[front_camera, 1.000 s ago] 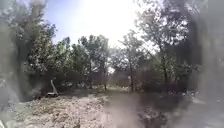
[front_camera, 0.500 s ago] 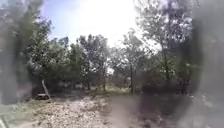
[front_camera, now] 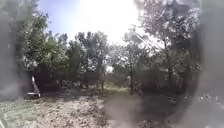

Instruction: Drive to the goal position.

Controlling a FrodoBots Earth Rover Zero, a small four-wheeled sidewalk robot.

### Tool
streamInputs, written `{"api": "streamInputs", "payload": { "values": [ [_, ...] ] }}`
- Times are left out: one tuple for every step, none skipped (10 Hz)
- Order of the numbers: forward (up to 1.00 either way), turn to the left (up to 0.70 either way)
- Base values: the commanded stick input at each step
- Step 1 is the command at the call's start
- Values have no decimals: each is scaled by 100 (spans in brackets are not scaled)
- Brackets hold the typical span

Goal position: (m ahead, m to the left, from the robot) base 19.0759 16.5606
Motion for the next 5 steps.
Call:
{"api": "streamInputs", "payload": {
  "values": [
    [70,0],
    [70,0],
    [70,0],
    [70,0],
    [70,0]
  ]
}}
